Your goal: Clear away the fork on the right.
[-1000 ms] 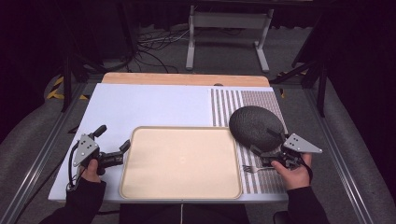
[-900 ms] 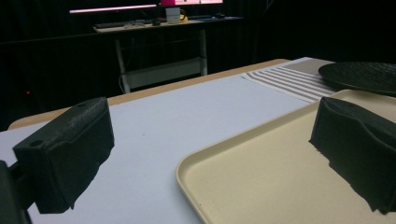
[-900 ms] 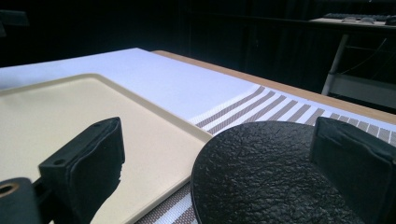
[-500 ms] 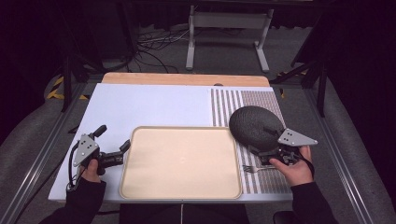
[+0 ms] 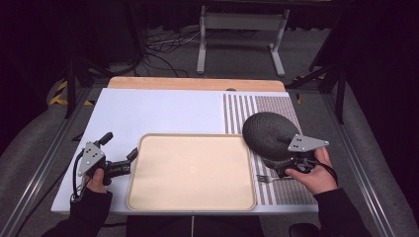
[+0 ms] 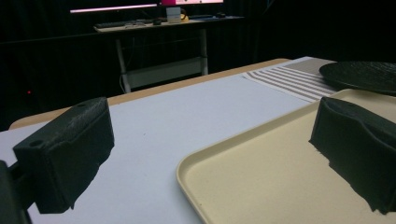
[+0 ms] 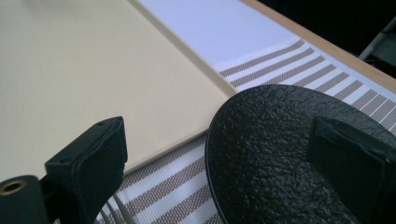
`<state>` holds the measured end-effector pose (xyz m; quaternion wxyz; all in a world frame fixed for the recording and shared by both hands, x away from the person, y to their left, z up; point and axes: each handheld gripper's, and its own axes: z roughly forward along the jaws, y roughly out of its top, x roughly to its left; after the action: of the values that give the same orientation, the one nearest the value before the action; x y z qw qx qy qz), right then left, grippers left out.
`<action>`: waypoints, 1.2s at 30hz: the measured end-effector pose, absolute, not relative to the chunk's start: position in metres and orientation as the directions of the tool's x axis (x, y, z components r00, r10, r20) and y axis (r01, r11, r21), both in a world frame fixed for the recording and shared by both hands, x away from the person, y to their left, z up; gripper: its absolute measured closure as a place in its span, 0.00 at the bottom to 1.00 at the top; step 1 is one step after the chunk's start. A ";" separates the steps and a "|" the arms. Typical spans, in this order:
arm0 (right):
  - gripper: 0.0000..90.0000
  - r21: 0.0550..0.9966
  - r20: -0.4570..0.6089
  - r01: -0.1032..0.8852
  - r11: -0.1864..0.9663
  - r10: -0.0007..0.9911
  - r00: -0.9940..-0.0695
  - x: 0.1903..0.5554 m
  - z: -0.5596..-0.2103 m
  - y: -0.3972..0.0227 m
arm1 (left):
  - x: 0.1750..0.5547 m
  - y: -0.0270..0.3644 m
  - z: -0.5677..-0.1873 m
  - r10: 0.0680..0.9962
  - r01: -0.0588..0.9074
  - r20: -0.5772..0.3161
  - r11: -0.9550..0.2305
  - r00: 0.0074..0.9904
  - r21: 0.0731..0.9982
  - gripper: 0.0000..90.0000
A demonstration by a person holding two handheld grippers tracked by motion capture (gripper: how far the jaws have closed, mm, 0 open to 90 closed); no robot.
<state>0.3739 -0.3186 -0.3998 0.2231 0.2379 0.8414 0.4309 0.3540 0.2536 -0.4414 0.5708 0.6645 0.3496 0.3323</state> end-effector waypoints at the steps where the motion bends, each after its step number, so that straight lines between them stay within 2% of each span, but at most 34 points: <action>1: 0.07 0.819 -0.177 0.210 0.534 0.585 -0.792 0.374 -0.399 -0.318 | 0.354 0.254 -0.441 0.844 0.085 0.046 -0.108 0.534 0.991 0.00; 15: 0.09 0.672 -0.226 0.216 0.708 0.474 -0.851 0.376 -0.391 -0.310 | 0.354 0.254 -0.441 0.845 0.083 0.045 -0.105 0.533 0.991 0.00; 36: 0.11 0.458 -0.228 0.199 0.866 0.331 -0.916 0.382 -0.382 -0.297 | 0.354 0.255 -0.441 0.845 0.080 0.046 -0.104 0.533 0.991 0.00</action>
<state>0.3816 -0.2966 -0.3819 0.1512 0.1387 0.9541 0.2182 0.3538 0.2550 -0.4409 0.5713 0.6632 0.3487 0.3349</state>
